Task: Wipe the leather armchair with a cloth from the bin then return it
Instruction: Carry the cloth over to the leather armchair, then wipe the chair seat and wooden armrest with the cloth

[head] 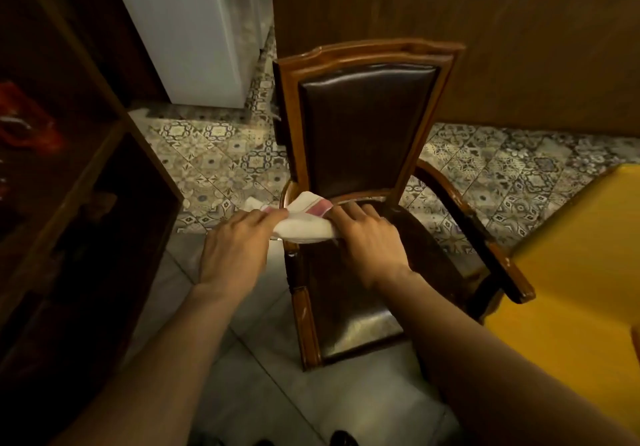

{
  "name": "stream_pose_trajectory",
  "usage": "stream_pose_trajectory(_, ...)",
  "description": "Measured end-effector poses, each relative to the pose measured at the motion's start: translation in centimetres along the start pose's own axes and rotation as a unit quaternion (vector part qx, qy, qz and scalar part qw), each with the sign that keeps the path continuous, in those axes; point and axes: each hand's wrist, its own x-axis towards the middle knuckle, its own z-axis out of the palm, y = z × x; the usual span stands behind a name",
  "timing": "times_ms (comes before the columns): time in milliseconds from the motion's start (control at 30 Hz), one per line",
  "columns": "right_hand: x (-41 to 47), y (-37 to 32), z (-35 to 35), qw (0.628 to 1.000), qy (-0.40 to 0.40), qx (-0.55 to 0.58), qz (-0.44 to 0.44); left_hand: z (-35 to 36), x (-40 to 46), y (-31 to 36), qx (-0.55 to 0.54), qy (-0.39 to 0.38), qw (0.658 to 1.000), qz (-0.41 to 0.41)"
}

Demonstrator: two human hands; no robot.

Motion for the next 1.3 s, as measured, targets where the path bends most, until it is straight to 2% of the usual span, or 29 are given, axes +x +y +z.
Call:
stream_pose_trajectory(267, -2.2, 0.5, 11.5, 0.994, -0.102, -0.002, -0.032, 11.6, -4.6, -1.2, -0.033, -0.108, 0.994, -0.013)
stream_pose_trajectory(467, -3.3, 0.4, 17.7, 0.983, -0.171, 0.008, -0.073, 17.6, -6.4, -2.0, -0.057, -0.188, 0.981, -0.008)
stream_pose_trajectory(567, -3.5, 0.1, 19.7, 0.978, -0.192, 0.013, -0.083, 19.2, -6.8, -3.2, -0.087, -0.196, 0.977, 0.021)
stream_pose_trajectory(767, -4.5, -1.0, 21.6, 0.98, -0.186, 0.03, -0.059, 20.5, -4.2, -4.7, -0.118, -0.093, 0.988, 0.033)
stream_pose_trajectory(900, -5.6, -1.5, 22.1, 0.979, -0.198, 0.024, -0.051, 22.7, -1.4, -2.8, -0.112, -0.175, 0.975, 0.077)
stream_pose_trajectory(1000, -6.6, -1.7, 22.5, 0.975, -0.211, 0.028, -0.056, 24.1, -1.1, -1.8, -0.109, -0.226, 0.965, 0.076)
stream_pose_trajectory(1200, -8.8, -0.9, 21.4, 0.975, -0.205, 0.041, -0.079, 25.0, -1.9, -1.2, -0.107, -0.216, 0.968, 0.064)
stream_pose_trajectory(1300, -10.0, -0.5, 21.1, 0.958, -0.265, 0.058, -0.096, 24.8, -1.9, -1.1, -0.116, -0.213, 0.968, 0.056)
